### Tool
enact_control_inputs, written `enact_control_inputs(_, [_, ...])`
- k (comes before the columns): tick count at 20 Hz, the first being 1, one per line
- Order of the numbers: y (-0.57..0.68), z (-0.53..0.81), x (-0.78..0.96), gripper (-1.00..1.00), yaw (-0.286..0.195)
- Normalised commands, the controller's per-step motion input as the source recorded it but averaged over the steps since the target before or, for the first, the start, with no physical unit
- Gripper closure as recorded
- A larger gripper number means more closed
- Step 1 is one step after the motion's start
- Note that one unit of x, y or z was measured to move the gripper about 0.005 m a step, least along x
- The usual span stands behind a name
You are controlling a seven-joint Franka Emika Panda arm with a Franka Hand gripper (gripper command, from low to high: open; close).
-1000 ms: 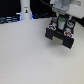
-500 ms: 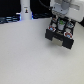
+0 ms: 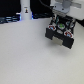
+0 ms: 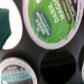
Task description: Open the kcup holder, insert the kcup into the holder, and close the kcup holder
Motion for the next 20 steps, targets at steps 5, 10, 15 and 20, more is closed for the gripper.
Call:
enact_control_inputs(5, [-0.27,0.50,0.39,-1.00,0.106])
enact_control_inputs(10, [-0.39,0.44,0.47,-1.00,0.070])
enact_control_inputs(15, [-0.47,0.28,0.58,-1.00,0.037])
enact_control_inputs(20, [-0.46,0.19,0.64,-1.00,0.022])
